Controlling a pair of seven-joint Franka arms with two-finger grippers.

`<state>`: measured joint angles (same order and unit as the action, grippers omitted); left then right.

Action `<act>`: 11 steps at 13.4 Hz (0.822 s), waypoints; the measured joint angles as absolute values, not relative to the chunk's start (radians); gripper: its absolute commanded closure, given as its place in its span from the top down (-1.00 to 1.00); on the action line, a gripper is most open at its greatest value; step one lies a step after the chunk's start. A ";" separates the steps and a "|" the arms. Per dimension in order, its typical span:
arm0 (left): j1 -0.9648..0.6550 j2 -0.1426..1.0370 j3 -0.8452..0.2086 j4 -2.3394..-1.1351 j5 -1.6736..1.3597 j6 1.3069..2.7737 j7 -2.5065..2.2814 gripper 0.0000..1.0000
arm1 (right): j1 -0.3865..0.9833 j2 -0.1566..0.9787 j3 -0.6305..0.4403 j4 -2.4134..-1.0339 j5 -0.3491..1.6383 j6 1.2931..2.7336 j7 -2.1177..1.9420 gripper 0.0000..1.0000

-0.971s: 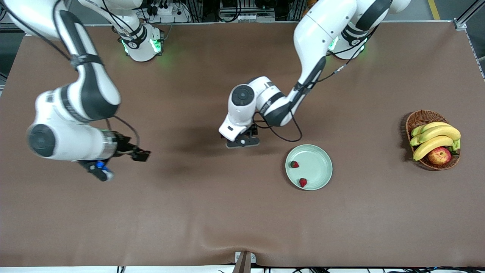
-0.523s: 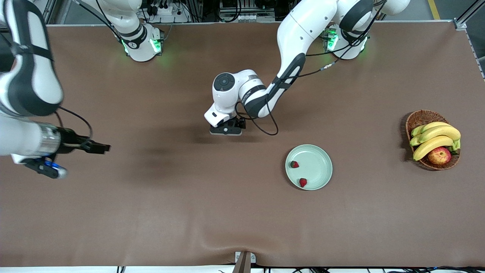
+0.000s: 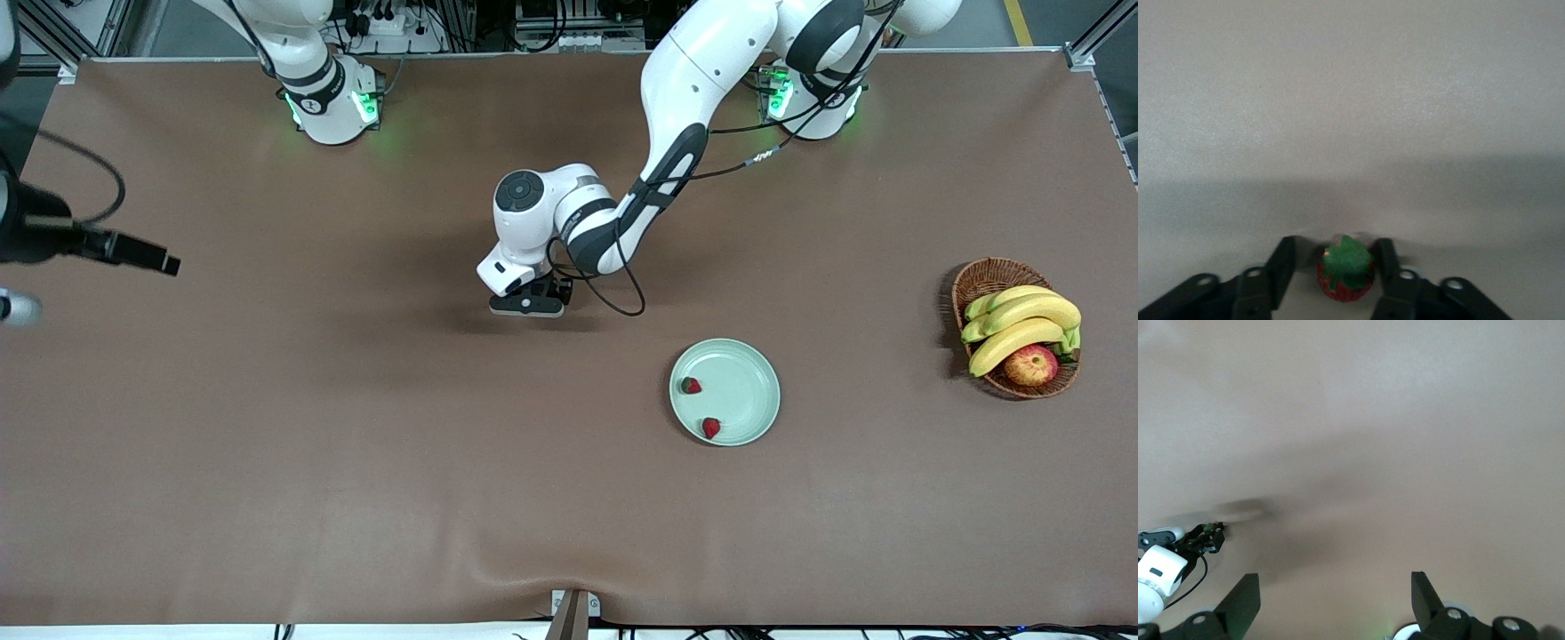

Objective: Collect all strawberries into plate
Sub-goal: 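Grasp the last strawberry with the left gripper while the right gripper withdraws, then carry the strawberry over the plate and open the left gripper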

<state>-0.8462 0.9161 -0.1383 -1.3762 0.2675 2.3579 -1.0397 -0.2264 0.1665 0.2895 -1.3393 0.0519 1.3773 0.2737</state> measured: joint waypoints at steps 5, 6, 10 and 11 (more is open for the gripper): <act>-0.845 0.916 -0.136 -1.367 0.266 2.357 -1.043 -1.00 | -0.233 0.080 0.278 -1.451 0.048 1.421 0.274 1.00; -0.840 0.914 -0.133 -1.360 0.263 2.354 -1.047 -1.00 | -0.239 0.079 0.277 -1.457 0.056 1.432 0.274 1.00; -0.719 0.837 -0.114 -1.337 0.237 2.230 -1.072 -1.00 | -0.267 0.079 0.255 -1.472 0.119 1.447 0.260 1.00; -0.661 0.809 -0.112 -1.337 0.236 2.184 -1.087 -1.00 | -0.227 0.077 0.206 -1.474 0.119 1.440 0.260 1.00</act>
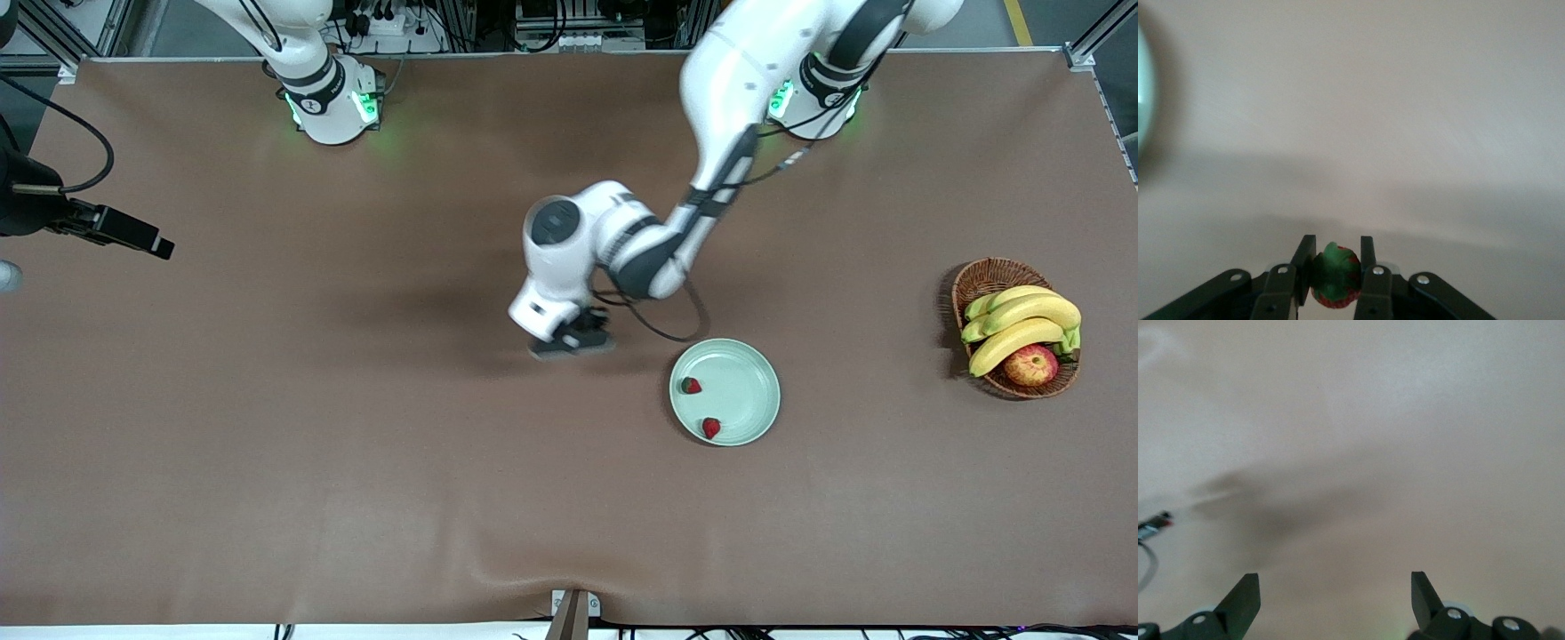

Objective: Collect all strawberries into plate
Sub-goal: 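Carry the strawberry over the plate and open the left gripper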

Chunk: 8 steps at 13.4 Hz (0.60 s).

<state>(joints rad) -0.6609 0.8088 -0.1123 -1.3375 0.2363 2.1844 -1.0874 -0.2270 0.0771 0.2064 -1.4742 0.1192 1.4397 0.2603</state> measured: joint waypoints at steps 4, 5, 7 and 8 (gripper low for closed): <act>-0.432 0.761 -0.115 -1.370 0.235 2.138 -1.094 -1.00 | -0.060 0.065 -0.034 -1.476 0.122 1.389 0.257 1.00; -0.394 0.760 -0.116 -1.384 0.235 2.138 -1.094 -1.00 | -0.038 0.062 -0.068 -1.476 0.124 1.387 0.254 1.00; -0.341 0.760 -0.116 -1.407 0.234 2.138 -1.095 -1.00 | -0.030 0.064 -0.091 -1.458 0.125 1.397 0.253 1.00; -0.324 0.760 -0.116 -1.417 0.234 2.138 -1.096 -1.00 | -0.030 0.066 -0.095 -1.435 0.125 1.401 0.253 1.00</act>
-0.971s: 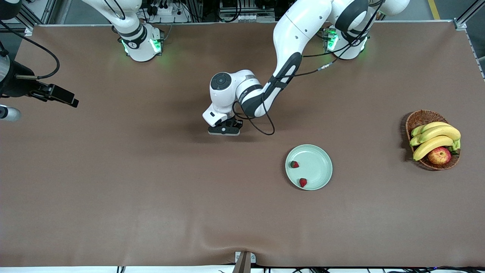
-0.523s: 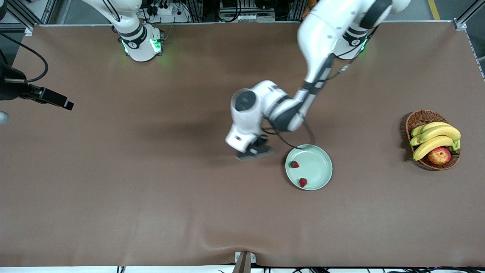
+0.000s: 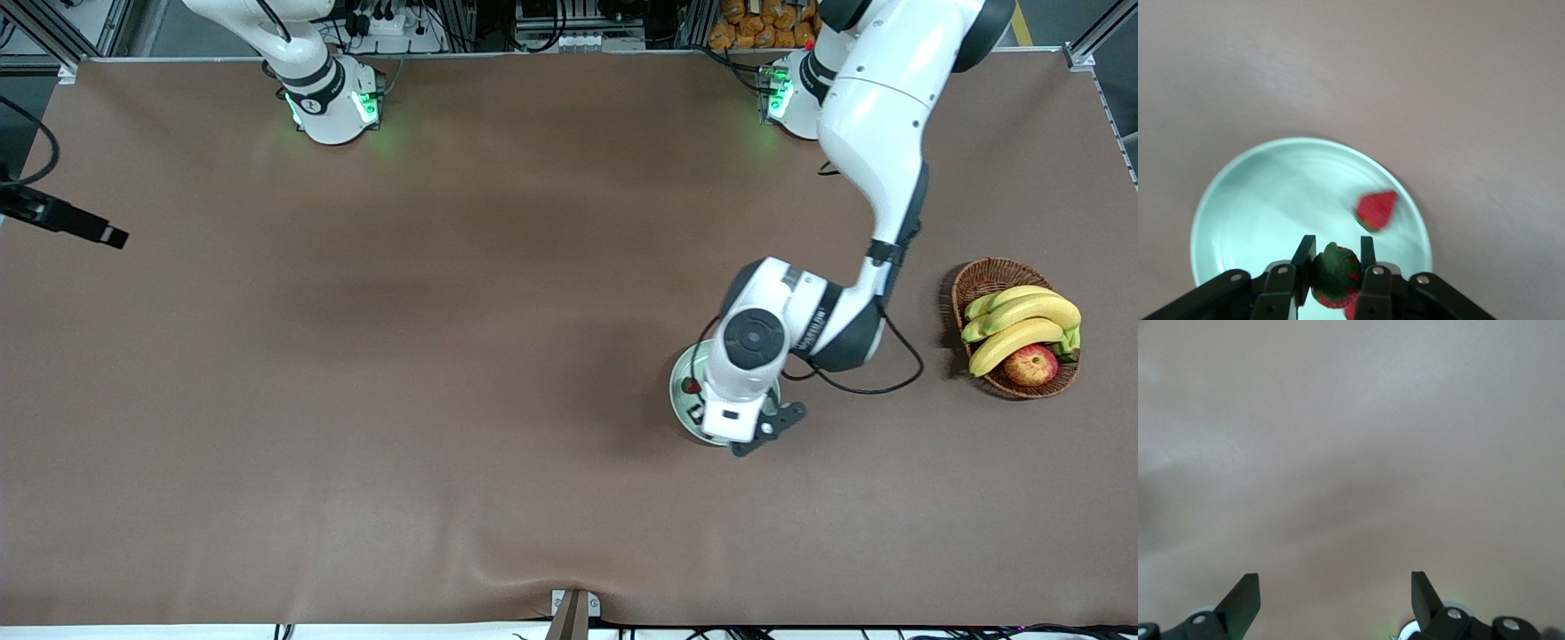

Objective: Collect all strawberries into plate
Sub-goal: 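Carry the strawberry over the plate and open the left gripper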

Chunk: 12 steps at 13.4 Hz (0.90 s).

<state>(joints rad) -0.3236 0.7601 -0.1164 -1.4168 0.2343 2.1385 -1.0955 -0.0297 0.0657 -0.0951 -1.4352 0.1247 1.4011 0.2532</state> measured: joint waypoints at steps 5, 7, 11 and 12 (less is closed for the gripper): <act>-0.310 0.760 -0.126 -1.466 0.234 2.139 -1.100 1.00 | -0.029 0.050 -0.091 -1.373 0.125 1.366 0.216 1.00; -0.313 0.757 -0.127 -1.467 0.234 2.140 -1.100 1.00 | -0.030 -0.015 -0.090 -1.470 0.124 1.444 0.194 1.00; -0.290 0.680 -0.123 -1.464 0.234 2.136 -1.062 1.00 | -0.030 -0.165 -0.076 -1.644 0.097 1.524 0.141 1.00; -0.272 0.645 -0.121 -1.462 0.234 2.122 -1.025 1.00 | -0.030 -0.171 -0.066 -1.645 0.092 1.528 0.140 1.00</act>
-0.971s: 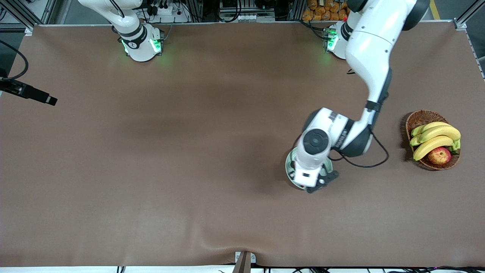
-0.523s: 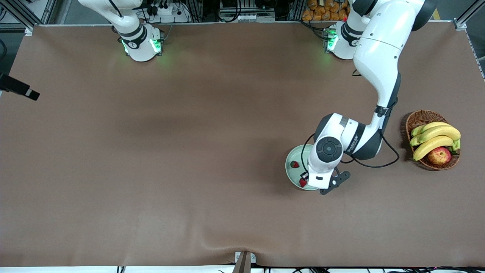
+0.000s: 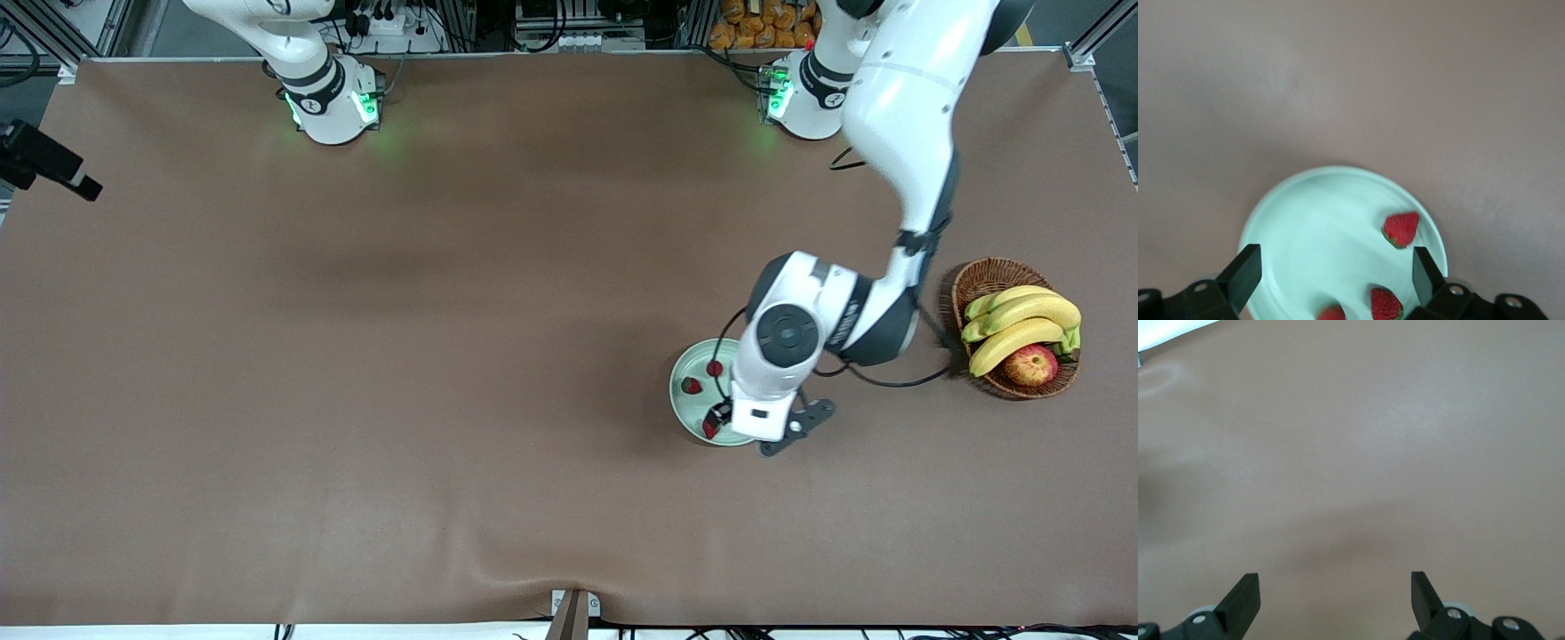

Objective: Collect all strawberries into plate

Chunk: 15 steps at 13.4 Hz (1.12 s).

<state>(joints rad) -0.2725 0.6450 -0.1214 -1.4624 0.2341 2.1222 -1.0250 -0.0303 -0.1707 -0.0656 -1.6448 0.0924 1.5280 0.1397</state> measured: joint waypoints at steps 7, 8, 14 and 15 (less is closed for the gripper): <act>-0.154 0.353 -0.125 -1.460 0.201 1.832 -0.642 1.00 | -0.030 -0.084 -0.039 -1.549 0.050 1.516 0.139 1.00; -0.137 0.313 -0.125 -1.460 0.183 1.791 -0.569 1.00 | -0.031 -0.077 -0.039 -1.542 0.050 1.514 0.138 1.00; -0.054 0.114 -0.125 -1.464 0.092 1.579 -0.259 1.00 | -0.031 -0.043 -0.040 -1.514 0.049 1.512 0.138 1.00; -0.060 0.094 -0.126 -1.466 0.086 1.545 -0.243 1.00 | -0.031 -0.043 -0.039 -1.512 0.049 1.511 0.138 1.00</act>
